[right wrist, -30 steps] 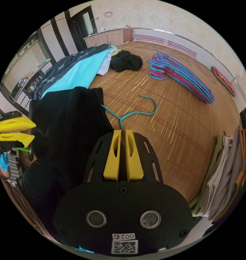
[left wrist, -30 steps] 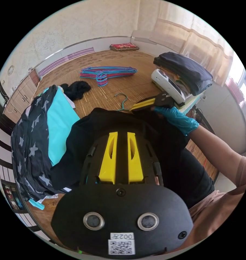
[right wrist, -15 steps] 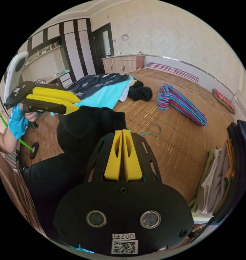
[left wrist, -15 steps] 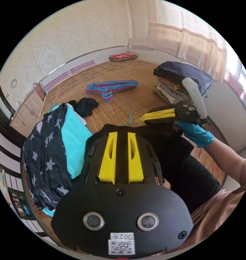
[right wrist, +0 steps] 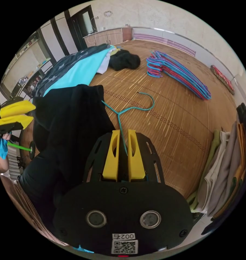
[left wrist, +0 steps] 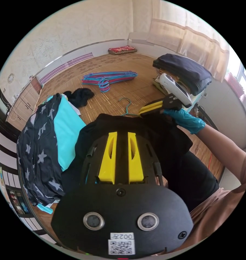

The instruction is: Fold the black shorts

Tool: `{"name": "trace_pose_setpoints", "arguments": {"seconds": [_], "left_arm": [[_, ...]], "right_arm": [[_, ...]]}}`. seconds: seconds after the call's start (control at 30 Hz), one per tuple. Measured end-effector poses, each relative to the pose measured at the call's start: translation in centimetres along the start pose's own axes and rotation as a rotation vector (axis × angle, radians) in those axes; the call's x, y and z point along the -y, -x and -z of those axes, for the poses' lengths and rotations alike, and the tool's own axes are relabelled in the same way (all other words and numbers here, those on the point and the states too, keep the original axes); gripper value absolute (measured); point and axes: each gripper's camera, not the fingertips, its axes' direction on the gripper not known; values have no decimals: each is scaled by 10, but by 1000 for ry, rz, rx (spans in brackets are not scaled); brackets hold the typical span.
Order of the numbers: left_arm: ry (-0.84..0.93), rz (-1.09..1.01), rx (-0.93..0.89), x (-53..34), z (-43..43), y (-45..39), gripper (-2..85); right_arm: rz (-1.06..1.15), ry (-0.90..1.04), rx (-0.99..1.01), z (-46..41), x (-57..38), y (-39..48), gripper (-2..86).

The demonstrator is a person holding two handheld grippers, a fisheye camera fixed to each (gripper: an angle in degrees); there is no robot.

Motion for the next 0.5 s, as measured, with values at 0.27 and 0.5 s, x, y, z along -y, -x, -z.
{"name": "trace_pose_setpoints", "arguments": {"seconds": [0.27, 0.5], "left_arm": [[18, -13, 3, 7, -1, 6, 27], [-6, -40, 42, 13, 15, 9, 28]], "right_arm": [[77, -3, -1, 6, -4, 5, 1], [96, -154, 8, 44, -29, 13, -8]]}}
